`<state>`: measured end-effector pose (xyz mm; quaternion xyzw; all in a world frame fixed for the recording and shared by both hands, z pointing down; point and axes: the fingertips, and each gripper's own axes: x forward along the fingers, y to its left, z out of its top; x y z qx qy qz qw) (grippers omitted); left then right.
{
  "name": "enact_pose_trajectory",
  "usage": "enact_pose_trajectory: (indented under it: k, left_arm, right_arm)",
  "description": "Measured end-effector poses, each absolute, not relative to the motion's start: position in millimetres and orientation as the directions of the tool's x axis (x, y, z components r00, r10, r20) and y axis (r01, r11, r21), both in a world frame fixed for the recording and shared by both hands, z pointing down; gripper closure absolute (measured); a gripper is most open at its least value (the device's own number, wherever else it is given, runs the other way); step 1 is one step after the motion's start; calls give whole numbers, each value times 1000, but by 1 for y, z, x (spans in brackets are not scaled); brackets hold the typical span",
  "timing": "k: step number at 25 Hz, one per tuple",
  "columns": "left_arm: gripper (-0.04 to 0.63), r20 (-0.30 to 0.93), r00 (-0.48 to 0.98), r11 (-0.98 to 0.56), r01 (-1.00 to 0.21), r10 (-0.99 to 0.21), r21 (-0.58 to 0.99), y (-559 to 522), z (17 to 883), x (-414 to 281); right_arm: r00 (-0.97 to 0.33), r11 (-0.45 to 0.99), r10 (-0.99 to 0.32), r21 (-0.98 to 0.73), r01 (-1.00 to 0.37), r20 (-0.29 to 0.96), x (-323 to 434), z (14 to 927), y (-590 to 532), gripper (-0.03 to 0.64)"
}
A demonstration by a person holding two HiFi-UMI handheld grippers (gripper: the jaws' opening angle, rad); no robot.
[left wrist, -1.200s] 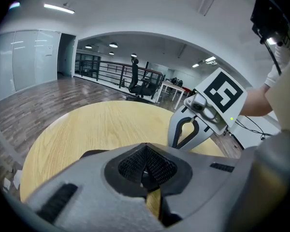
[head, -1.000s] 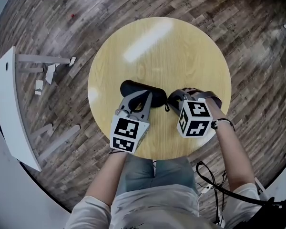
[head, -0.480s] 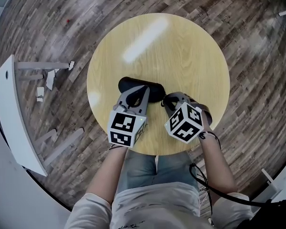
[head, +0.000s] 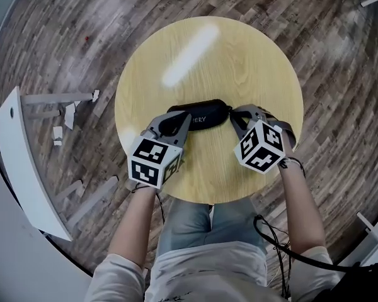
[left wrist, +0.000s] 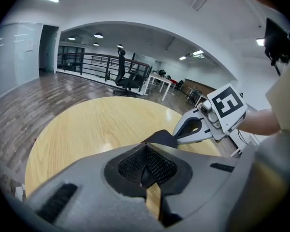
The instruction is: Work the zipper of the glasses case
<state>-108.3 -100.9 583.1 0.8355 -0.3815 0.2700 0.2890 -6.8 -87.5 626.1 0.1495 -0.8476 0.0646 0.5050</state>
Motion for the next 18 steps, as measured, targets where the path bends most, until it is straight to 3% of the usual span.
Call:
enact_pose_trajectory:
  k: [4,11,18]
  left_arm:
    - [592,680,541,-593,-782,-495,191,-103,582,-102]
    - [592,669,553,-604,-774,-497,190,-101,583,-102]
    - [592,662,557,-599,-776,-501,199,-100,582,-102]
  right_arm:
    - [-428,958,-151,25,-285,891,-7,626,-81,618]
    - [-447,851,-201,-70,-521,871,-18,628,-59,618]
    - [-503,787,-241,-136,-602,830,-70,627,-37,618]
